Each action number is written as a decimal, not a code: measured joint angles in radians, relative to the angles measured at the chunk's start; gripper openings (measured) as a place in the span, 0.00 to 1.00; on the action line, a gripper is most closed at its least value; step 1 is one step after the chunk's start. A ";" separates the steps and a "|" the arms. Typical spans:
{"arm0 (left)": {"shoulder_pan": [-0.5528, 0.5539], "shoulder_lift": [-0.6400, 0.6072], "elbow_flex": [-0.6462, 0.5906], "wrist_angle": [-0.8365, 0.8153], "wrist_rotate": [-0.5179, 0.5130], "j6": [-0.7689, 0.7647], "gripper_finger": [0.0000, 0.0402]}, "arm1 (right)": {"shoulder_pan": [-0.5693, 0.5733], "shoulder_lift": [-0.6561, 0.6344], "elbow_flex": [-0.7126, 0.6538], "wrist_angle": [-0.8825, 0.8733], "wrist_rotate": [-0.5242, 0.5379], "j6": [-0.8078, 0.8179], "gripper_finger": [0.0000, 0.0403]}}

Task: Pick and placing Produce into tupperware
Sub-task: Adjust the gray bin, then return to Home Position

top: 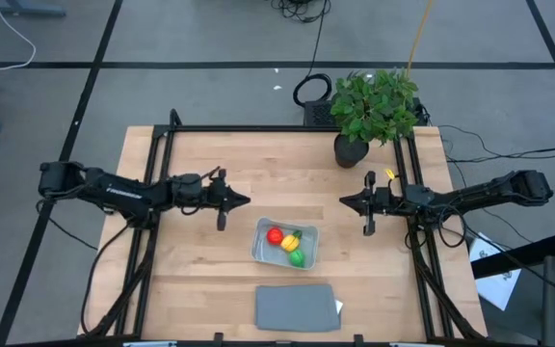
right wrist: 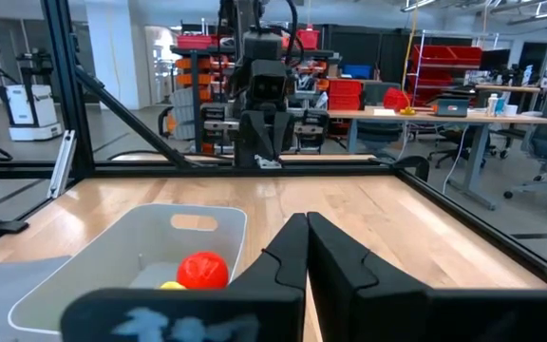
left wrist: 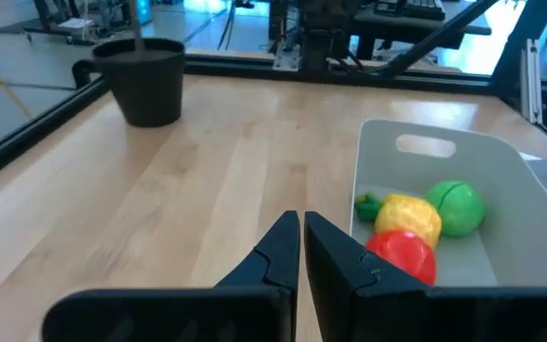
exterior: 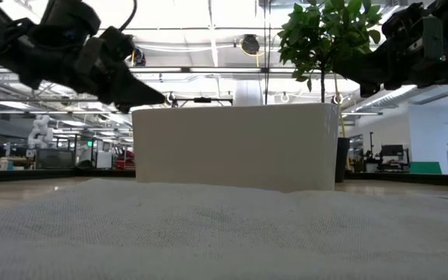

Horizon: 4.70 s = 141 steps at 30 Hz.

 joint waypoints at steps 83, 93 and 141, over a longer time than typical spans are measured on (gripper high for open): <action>-0.137 0.244 0.176 -0.111 -0.103 0.184 0.05 | 0.002 -0.012 0.019 -0.037 -0.003 0.011 0.00; -0.147 -0.094 0.176 -0.347 -0.178 0.293 0.05 | 0.002 -0.126 0.117 -0.340 -0.003 0.025 0.00; -0.061 -0.659 0.145 -0.702 -0.202 0.284 0.00 | 0.002 -0.564 0.123 -0.695 0.028 0.074 0.00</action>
